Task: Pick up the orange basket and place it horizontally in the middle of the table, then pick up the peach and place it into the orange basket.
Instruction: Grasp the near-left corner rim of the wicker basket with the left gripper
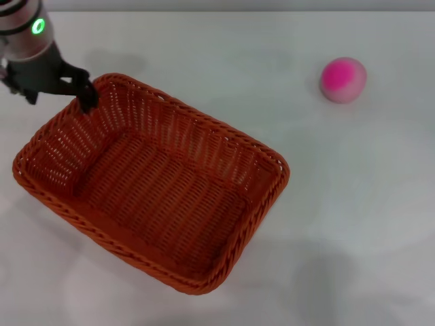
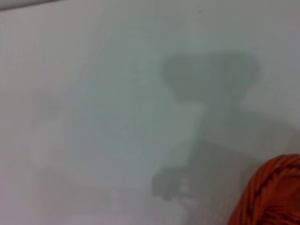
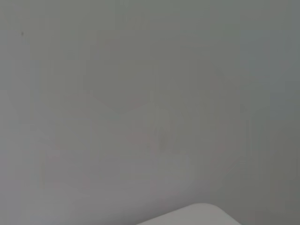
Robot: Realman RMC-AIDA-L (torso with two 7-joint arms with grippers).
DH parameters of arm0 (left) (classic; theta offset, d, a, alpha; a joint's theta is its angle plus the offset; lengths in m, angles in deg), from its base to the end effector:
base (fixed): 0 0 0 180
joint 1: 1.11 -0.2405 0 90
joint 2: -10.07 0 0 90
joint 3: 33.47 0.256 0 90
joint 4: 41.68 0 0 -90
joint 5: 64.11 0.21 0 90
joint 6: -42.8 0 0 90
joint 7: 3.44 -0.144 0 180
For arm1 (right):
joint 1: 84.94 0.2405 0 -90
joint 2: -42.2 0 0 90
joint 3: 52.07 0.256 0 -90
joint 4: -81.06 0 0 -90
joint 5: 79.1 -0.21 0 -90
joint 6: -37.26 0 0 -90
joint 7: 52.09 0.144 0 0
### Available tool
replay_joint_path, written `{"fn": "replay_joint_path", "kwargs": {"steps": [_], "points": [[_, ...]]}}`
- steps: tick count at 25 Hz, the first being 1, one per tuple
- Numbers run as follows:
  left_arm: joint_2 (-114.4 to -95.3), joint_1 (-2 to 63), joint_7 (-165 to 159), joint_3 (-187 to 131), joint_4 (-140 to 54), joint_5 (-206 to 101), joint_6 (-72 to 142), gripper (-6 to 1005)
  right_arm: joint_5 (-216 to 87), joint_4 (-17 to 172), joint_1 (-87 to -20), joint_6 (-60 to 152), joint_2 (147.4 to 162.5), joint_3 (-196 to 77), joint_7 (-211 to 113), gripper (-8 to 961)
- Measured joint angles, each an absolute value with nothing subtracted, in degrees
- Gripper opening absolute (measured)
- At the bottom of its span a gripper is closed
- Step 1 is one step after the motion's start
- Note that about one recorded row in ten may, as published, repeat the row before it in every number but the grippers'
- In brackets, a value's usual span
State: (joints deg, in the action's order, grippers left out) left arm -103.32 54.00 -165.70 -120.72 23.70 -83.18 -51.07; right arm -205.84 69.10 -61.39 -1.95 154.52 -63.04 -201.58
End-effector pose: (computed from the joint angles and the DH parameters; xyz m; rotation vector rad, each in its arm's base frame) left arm -0.1300 0.4017 0.0082 -1.8855 -1.3385 0.6671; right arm 0.4727 0.3091 0.1241 -1.0495 0.9985 0.4086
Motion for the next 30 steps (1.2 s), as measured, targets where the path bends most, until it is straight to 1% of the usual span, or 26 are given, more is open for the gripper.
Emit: {"fn": "replay_joint_path", "kwargs": {"steps": [2, 11, 22, 30], "points": [[-103.8, 55.25, -165.72, -119.03, 23.69, -83.94, -50.53, 834, -205.84, 69.1, -61.34, -1.92, 154.52, -63.05, -201.58, 846], [-104.22, 55.04, -165.74, -118.24, 22.68, -85.93, -50.38, 821, -205.93, 69.1, -61.34, -1.85, 154.36, -62.69, -201.62, 845], [-103.47, 53.55, -165.78, -118.18, 22.84, -85.41, -53.1, 819, -206.08, 69.11, -61.22, -1.84, 154.24, -62.72, -201.59, 844], [-103.04, 52.57, -165.78, -117.46, 22.3, -84.87, -51.65, 819, -206.1, 69.11, -61.17, -1.84, 154.57, -62.52, -201.58, 843]]}}
